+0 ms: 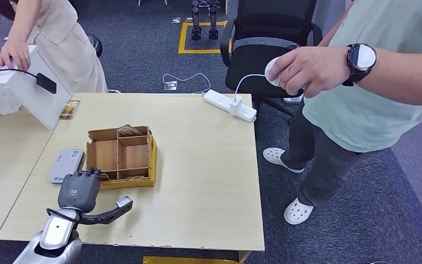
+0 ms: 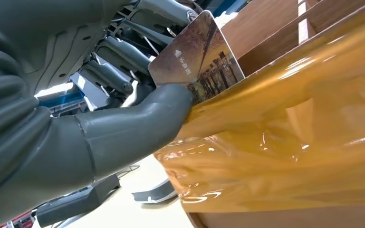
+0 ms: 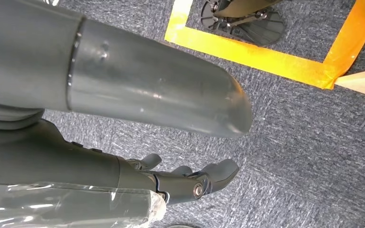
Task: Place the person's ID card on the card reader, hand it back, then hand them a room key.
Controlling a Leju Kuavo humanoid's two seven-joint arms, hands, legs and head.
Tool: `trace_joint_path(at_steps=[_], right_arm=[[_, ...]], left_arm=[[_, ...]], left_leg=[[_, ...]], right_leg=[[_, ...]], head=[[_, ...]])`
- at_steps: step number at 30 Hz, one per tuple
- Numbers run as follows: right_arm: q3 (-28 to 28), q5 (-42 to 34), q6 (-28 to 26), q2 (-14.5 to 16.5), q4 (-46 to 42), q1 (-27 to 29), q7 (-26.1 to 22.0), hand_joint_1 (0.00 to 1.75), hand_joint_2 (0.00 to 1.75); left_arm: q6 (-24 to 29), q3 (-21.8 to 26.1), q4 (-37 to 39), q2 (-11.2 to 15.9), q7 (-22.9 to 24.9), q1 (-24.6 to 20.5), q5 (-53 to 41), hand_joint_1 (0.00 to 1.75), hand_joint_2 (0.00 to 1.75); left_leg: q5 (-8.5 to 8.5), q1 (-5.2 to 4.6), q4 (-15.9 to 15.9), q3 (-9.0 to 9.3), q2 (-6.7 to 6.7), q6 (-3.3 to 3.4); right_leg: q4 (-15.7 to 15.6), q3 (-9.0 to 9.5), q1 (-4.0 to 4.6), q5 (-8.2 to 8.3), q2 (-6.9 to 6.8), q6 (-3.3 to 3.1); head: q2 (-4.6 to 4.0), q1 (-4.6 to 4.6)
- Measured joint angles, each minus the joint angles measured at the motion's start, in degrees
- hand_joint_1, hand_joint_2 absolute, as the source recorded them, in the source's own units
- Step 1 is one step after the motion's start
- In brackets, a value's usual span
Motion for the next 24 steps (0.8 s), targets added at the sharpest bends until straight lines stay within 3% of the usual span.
trace_joint_path(at_steps=[10, 16, 24], right_arm=[[0.0, 0.45, 0.13, 0.03, 0.0, 0.0, 0.61, 0.0, 0.0], [0.01, 0.75, 0.14, 0.03, 0.0, 0.01, 0.61, 0.0, 0.0], [-0.13, 0.57, 0.05, 0.03, 0.02, 0.29, 0.36, 0.0, 0.0]], left_arm=[[0.29, -0.02, 0.64, -0.44, -1.41, 0.01, 1.16, 1.75, 1.75], [2.97, 0.35, 0.47, -0.27, -4.65, -0.17, 6.79, 1.75, 1.75], [4.6, 4.83, -4.78, 3.58, -7.7, -3.5, 13.27, 1.75, 1.75]], left_leg=[[0.0, 0.0, 0.0, 0.01, 0.0, 0.0], [0.04, 0.01, 0.0, 0.01, 0.0, 0.02], [0.05, 0.08, 0.0, 0.0, 0.0, 0.0]], right_leg=[[0.0, 0.0, 0.0, 0.0, -0.01, 0.0], [0.01, 0.0, 0.01, 0.0, 0.0, 0.0], [0.02, -0.01, 0.07, 0.01, 0.0, -0.02]], head=[[0.0, 0.0], [0.0, 0.01], [0.0, -0.01]])
